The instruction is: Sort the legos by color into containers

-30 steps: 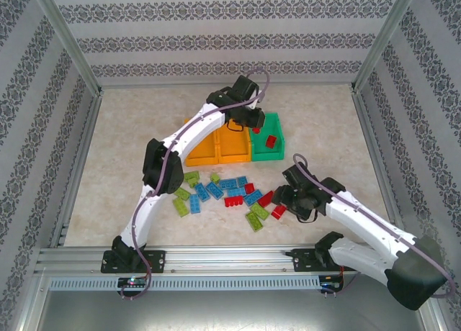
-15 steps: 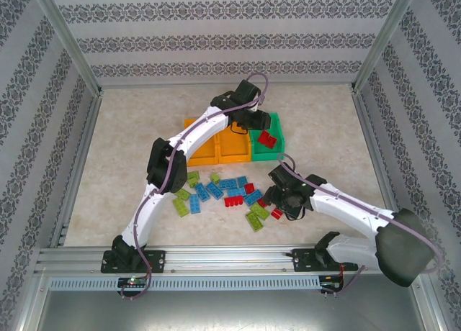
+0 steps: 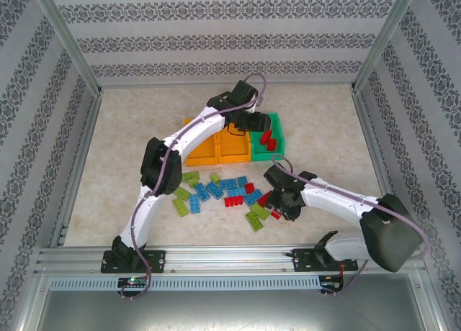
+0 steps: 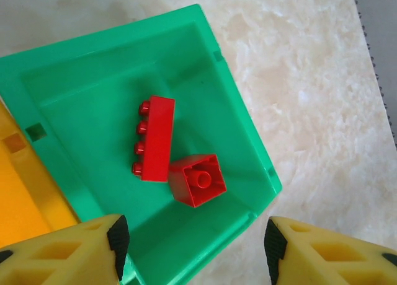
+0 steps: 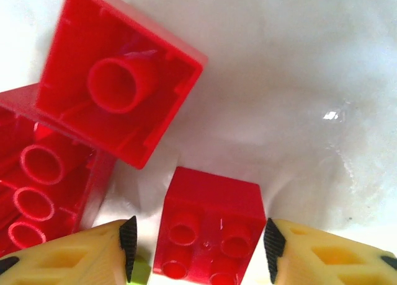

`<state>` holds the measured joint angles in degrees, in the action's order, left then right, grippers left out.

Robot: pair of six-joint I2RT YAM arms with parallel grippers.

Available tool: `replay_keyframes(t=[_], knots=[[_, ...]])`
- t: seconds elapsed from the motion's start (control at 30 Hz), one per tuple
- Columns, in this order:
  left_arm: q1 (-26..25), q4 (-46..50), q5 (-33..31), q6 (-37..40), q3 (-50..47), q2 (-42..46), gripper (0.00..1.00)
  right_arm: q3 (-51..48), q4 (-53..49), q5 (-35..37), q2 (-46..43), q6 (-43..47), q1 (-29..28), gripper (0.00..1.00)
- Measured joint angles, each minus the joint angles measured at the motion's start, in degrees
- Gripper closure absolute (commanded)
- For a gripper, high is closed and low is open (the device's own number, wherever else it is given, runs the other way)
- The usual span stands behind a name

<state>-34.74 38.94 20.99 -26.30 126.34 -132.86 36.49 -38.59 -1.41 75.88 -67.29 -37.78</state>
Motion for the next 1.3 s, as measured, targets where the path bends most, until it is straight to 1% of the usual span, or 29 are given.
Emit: replay_keyframes(t=[0.13, 0.23, 0.3, 0.4, 0.57, 0.67, 0.73, 0.83, 0.87, 0.97, 1.17, 1.3], knots=[[0.0, -1.2, 0.0, 1.7, -3.1, 3.1, 0.36, 0.0, -0.3, 1.0, 0.3, -0.3, 0.0, 0.6], [0.0, -2.3, 0.0, 2.6, -5.9, 5.1, 0.33, 0.0, -0.9, 1.9, -0.1, -0.3, 0.0, 0.67], [0.0, -2.7, 0.0, 3.3, -8.0, 6.4, 0.32, 0.2, -1.8, 2.7, -1.1, -0.3, -0.3, 0.69], [0.0, -4.5, -0.1, 3.9, -11.9, 8.4, 0.27, 1.2, -3.6, 3.7, -3.3, 0.3, -0.2, 0.7], [0.3, -10.4, -0.7, 4.3, -23.6, 14.9, 0.2, 6.5, -5.1, 4.9, -6.3, 4.6, 0.6, 0.7], [0.8, -14.1, -1.6, 4.3, -30.5, 19.9, 0.17, 9.6, -4.3, 5.1, -8.3, 7.7, 4.2, 0.69], [1.1, -16.2, -2.0, 4.3, -34.2, 23.0, 0.17, 10.3, -2.1, 4.4, -9.5, 9.6, 8.1, 0.69], [1.5, -17.9, -2.1, 4.7, -37.8, 26.2, 0.17, 10.5, 2.6, 1.2, -9.2, 11.8, 15.2, 0.69], [1.5, -18.0, -2.1, 4.9, -38.8, 27.0, 0.17, 11.0, 4.0, 0.0, -8.3, 12.3, 17.3, 0.69], [1.5, -18.1, -2.1, 5.1, -42.4, 29.2, 0.17, 15.3, 6.3, -2.9, -3.3, 14.9, 20.8, 0.68], [1.5, -17.7, -2.2, 4.9, -51.3, 33.6, 0.17, 31.2, 8.9, -8.2, 11.8, 21.2, 21.9, 0.68], [1.5, -16.7, -4.2, 3.6, -53.6, 34.9, 0.17, 36.9, 8.9, -9.9, 18.5, 22.8, 22.7, 0.68]])
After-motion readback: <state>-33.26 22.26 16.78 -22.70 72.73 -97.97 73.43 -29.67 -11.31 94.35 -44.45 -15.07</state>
